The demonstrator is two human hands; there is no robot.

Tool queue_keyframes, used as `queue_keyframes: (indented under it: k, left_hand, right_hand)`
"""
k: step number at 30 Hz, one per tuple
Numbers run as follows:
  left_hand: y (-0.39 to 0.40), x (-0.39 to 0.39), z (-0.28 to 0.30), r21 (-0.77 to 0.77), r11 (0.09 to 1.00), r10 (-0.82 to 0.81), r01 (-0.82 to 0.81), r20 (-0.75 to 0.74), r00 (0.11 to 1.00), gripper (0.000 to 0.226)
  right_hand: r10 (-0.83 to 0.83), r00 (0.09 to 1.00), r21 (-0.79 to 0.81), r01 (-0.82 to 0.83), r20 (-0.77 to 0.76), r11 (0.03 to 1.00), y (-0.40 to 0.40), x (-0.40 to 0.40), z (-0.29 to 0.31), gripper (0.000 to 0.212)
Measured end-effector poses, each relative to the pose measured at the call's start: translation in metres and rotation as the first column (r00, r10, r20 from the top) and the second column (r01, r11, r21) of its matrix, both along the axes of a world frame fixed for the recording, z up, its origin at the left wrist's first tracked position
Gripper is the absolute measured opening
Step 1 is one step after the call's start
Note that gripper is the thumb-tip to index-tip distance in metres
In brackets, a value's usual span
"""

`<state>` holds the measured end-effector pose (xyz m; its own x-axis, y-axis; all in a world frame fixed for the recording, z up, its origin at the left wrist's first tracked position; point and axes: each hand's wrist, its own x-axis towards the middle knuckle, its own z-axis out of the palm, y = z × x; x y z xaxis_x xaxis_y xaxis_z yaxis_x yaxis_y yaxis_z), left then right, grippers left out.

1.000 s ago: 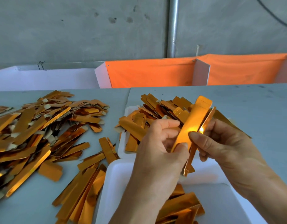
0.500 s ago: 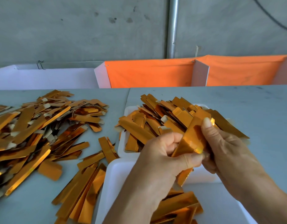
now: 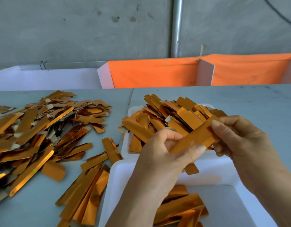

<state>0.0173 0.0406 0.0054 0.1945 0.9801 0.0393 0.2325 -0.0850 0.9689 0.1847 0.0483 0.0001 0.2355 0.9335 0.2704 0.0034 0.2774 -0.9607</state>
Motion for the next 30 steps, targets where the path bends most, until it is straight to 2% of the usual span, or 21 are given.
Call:
queue_keyframes:
  k: [3,7,13,17,21,23,26,29,30]
  left_hand:
    - [-0.001,0.004,-0.001,0.107,0.994,0.054,-0.038,-0.147,0.988,0.037]
    - [-0.007,0.006,0.001,0.292,0.954,0.166,-0.067,-0.328,0.93,0.037]
    - [-0.008,0.006,-0.002,0.399,0.916,0.173,0.033,-0.471,0.865,0.03]
    - [-0.006,0.007,-0.004,0.5,0.85,0.219,0.164,-0.62,0.754,0.021]
    - [0.0,0.013,-0.006,0.478,0.822,0.186,0.31,-0.739,0.647,0.019]
    - [0.005,0.01,-0.005,0.439,0.852,0.152,0.284,-0.728,0.668,0.017]
    - [0.005,0.004,0.0,0.399,0.892,0.136,0.212,-0.684,0.717,0.02]
    - [0.001,0.0,0.006,0.364,0.914,0.116,0.18,-0.659,0.743,0.018]
    - [0.0,0.0,0.008,0.327,0.926,0.082,0.189,-0.663,0.745,0.018]
  right_hand:
    - [-0.05,0.996,0.019,0.049,0.068,0.999,0.0,-0.003,0.001,0.017]
    - [-0.05,0.997,0.005,0.05,0.052,0.999,-0.002,-0.003,0.001,0.019]
    - [0.03,0.999,-0.013,-0.03,0.026,0.999,-0.003,-0.007,-0.001,0.019]
    - [0.066,0.998,-0.005,-0.066,0.012,0.998,-0.003,-0.009,-0.002,0.021]
    - [0.128,0.991,-0.024,-0.129,-0.046,0.991,-0.002,-0.006,-0.001,0.02]
    - [0.183,0.982,-0.038,-0.185,-0.046,0.982,-0.002,-0.002,0.0,0.024]
    - [0.265,0.963,-0.049,-0.263,0.04,0.963,-0.003,0.004,0.004,0.04]
    - [0.213,0.957,-0.044,-0.208,0.195,0.977,-0.004,0.011,0.007,0.047]
    - [0.172,0.959,-0.047,-0.166,0.225,0.985,-0.004,0.013,0.007,0.04]
